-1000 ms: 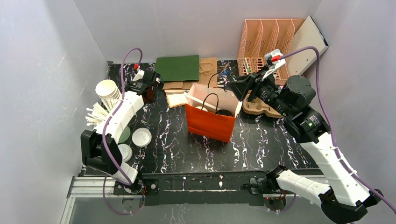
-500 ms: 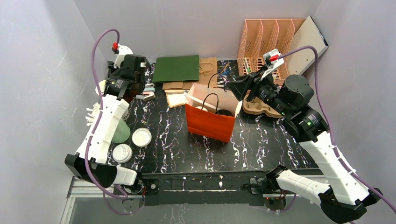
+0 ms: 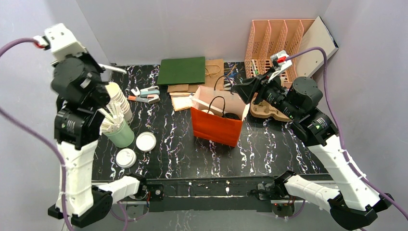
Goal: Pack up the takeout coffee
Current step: Pick up the straw from the storage cup.
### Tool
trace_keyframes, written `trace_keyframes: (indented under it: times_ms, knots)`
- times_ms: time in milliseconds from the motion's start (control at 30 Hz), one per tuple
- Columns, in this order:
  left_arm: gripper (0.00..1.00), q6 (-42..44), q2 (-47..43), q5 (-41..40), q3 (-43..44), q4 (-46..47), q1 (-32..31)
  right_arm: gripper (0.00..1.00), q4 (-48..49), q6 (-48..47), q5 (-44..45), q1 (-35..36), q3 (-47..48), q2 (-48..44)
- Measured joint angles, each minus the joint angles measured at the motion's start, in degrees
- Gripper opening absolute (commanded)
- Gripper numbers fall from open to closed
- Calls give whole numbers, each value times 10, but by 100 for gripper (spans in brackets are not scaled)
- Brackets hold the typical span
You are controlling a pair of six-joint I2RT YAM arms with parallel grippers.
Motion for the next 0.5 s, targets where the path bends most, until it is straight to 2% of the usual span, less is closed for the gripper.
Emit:
trace_keyframes:
  times_ms: [133, 500]
  knots:
    - [0, -21, -30, 49, 14, 45, 0, 60, 0, 2, 0, 0, 0, 1]
    - [0, -184, -13, 306, 37, 69, 1, 60, 0, 5, 1, 0, 0, 1]
